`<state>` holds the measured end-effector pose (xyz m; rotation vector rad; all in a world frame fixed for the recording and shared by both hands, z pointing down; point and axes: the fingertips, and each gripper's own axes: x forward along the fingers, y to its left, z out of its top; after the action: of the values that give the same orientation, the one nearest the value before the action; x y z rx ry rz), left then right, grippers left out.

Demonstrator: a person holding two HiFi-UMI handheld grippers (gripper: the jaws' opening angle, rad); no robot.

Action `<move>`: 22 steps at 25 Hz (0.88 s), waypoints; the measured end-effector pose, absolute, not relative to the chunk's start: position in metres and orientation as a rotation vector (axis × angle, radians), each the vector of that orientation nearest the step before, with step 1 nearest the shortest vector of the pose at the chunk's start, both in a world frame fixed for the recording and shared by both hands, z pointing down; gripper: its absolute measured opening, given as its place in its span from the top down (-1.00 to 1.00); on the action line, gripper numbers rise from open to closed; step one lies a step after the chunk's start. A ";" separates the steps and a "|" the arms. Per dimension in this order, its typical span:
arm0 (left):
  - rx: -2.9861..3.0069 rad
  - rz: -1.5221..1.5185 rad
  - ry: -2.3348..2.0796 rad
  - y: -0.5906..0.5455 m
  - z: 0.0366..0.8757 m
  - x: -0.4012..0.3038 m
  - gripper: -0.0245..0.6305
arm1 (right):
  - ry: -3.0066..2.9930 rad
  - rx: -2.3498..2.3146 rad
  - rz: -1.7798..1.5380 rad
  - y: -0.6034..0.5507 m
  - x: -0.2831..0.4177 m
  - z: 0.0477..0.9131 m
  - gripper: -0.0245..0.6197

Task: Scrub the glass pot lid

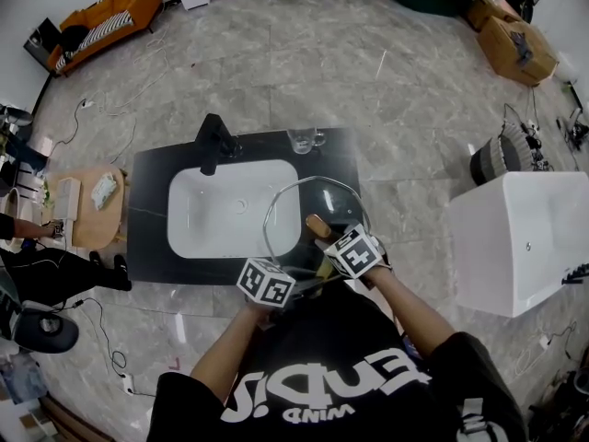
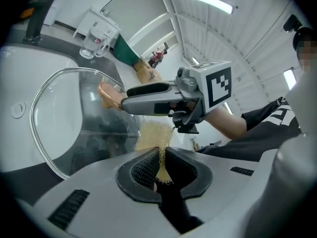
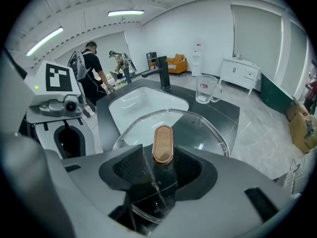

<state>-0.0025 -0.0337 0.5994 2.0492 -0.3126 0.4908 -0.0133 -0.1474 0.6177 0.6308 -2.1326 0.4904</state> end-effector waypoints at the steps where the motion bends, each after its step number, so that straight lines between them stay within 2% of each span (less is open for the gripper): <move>1: 2.057 0.491 -0.319 -0.036 0.595 -0.004 0.79 | -2.155 0.641 0.494 -0.147 -0.013 0.610 0.35; 5: 2.114 0.477 -0.372 -0.049 0.574 -0.011 0.79 | -2.258 0.692 0.515 -0.148 -0.010 0.576 0.36; 9: 2.186 0.435 -0.477 -0.067 0.547 -0.021 0.79 | -2.370 0.792 0.567 -0.151 -0.001 0.542 0.46; 18: 2.340 0.270 -0.838 -0.108 0.478 -0.057 0.79 | -2.519 0.970 0.498 -0.145 0.024 0.488 0.86; 22: 2.382 0.232 -0.997 -0.116 0.464 -0.078 0.79 | -2.631 1.036 0.478 -0.143 0.032 0.468 0.89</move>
<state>-0.0778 -0.1162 0.4640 2.3816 -0.9970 0.2319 0.0319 -0.1433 0.4676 1.0363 -2.6311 0.4783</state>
